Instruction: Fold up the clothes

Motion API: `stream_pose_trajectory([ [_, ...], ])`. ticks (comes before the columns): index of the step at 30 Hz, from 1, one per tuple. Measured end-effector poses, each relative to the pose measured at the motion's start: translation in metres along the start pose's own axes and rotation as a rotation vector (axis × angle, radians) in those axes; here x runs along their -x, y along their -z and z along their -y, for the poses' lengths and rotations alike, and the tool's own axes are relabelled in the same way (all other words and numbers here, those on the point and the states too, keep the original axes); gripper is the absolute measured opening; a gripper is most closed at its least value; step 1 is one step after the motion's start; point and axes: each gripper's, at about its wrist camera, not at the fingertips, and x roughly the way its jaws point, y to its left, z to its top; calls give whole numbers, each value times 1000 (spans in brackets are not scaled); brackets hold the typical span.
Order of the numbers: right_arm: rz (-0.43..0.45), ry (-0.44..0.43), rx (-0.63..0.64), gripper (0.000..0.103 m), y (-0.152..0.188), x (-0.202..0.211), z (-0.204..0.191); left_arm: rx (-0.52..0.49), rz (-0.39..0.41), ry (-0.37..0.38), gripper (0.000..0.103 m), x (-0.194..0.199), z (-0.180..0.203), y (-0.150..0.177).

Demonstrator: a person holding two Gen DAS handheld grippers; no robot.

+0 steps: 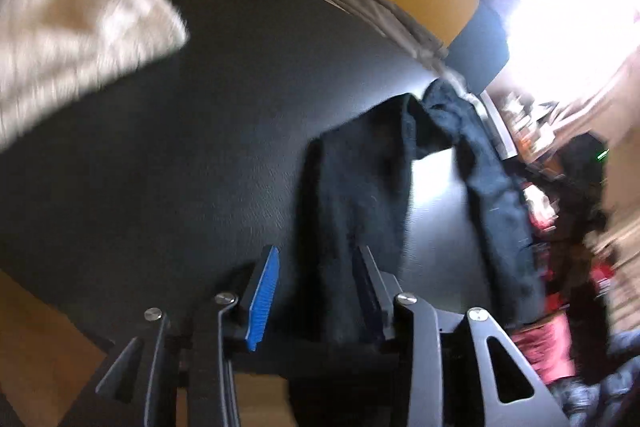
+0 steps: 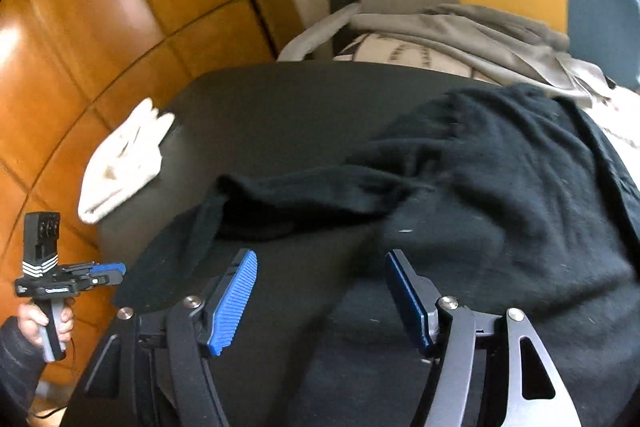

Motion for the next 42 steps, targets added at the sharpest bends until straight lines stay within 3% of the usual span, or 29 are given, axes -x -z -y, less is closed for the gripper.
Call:
stream_pose_trajectory([
  [5, -23, -12, 2, 68, 10, -6, -15, 26, 32, 25, 46, -11, 3, -8],
  [9, -20, 33, 12, 68, 17, 0, -13, -21, 17, -49, 43, -19, 18, -8],
  [12, -23, 120, 5, 68, 15, 0, 2, -47, 9, -132, 8, -19, 22, -10],
  [15, -20, 147, -81, 68, 12, -1, 30, -9, 34, -154, 4, -18, 17, -13],
  [20, -63, 178, -149, 68, 13, -16, 63, -11, 128, -217, 3, -2, 17, -23],
  [25, -66, 195, -116, 71, 21, -29, 61, 1, 281, -275, 3, 38, 20, -48],
  [29, -80, 197, -64, 72, 21, -32, 59, -102, 402, -339, 3, 82, 39, -50],
  [32, -97, 174, -44, 72, 20, -32, 62, -223, 382, -315, 3, 102, 52, -36],
  [35, -119, 120, -65, 72, 16, -30, 70, -267, 249, -318, 3, 85, 53, -13],
  [39, -132, 75, -118, 72, 4, -26, 80, -193, 126, -276, 3, 48, 31, 13],
  [42, -109, 51, -127, 71, -10, -19, 78, -128, 105, -244, 3, 38, 19, 18],
])
